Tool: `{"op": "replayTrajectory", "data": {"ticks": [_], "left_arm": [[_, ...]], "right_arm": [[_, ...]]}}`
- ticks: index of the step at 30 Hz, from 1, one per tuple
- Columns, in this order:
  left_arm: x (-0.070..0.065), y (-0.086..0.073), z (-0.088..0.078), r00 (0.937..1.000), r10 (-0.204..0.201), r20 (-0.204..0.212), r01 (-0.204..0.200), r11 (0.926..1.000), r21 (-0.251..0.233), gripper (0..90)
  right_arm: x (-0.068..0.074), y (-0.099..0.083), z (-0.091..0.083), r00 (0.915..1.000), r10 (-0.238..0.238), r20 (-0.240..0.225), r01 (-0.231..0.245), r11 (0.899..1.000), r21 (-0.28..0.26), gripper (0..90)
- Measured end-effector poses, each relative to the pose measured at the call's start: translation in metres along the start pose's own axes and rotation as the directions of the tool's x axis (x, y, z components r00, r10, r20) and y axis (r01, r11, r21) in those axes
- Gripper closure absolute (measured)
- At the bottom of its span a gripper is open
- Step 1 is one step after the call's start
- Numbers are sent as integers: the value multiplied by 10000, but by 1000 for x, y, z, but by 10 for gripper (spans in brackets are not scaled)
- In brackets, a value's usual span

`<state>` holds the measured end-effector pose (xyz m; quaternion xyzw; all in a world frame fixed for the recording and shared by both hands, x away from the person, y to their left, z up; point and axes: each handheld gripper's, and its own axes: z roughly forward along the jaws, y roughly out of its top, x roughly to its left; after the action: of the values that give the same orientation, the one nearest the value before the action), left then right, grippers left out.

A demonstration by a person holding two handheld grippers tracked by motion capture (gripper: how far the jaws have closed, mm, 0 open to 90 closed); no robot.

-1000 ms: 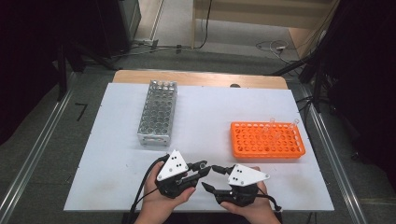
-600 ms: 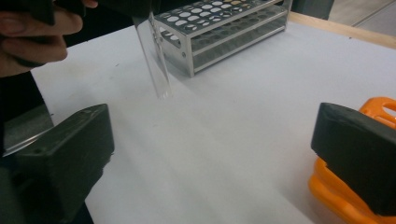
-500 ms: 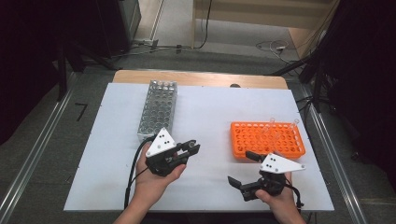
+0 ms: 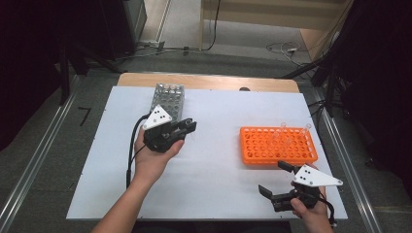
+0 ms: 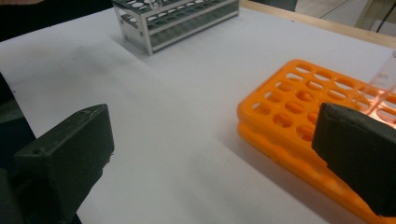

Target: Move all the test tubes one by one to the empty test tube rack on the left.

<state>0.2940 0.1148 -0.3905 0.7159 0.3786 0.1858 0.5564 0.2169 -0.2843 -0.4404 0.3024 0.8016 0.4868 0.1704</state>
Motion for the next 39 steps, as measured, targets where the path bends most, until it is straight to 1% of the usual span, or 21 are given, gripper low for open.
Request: {"op": "replayTrajectory", "data": {"ticks": [2,8,10,16,19,23,25,29,31,36,38,39], "left_arm": [[8,3,3,9999,-59,-121,59,10000,-7,757],[28,10,15,9989,-321,-354,320,9995,-52,757],[34,12,20,9982,-326,-513,324,9995,-48,757],[56,20,31,9947,-465,-912,449,9988,-200,757],[69,26,35,9916,-715,-1075,677,9970,-383,757],[83,33,44,9870,-751,-1421,693,9966,-454,757],[91,35,49,9848,-897,-1488,835,9954,-472,757],[102,40,61,9793,-1048,-1733,968,9938,-544,757],[107,42,66,9757,-1059,-1918,968,9937,-559,758],[116,50,80,9674,-926,-2359,819,9951,-545,757],[121,53,85,9653,-953,-2432,836,9948,-582,757],[123,54,87,9621,-946,-2559,833,9950,-549,757]], "right_arm": [[-3,-4,-1,9999,-28,137,27,10000,76,0],[-9,-10,-6,9996,219,164,-218,9997,-69,0],[-11,-11,-7,9994,229,264,-227,9997,-88,0],[-13,-14,-9,9994,222,247,-221,9997,-43,0],[-12,-15,-9,9994,249,242,-250,9997,3,0],[-11,-16,-8,9995,241,194,-243,9997,71,0],[-11,-17,-7,9995,244,182,-246,9996,111,0],[-12,-17,-8,9996,238,161,-239,9997,51,0],[-13,-17,-8,9995,261,169,-262,9996,43,0],[-14,-18,-9,9993,321,169,-322,9995,27,0],[-14,-18,-9,9993,342,174,-343,9994,31,0],[-14,-18,-9,9993,334,167,-335,9994,18,0]]}}
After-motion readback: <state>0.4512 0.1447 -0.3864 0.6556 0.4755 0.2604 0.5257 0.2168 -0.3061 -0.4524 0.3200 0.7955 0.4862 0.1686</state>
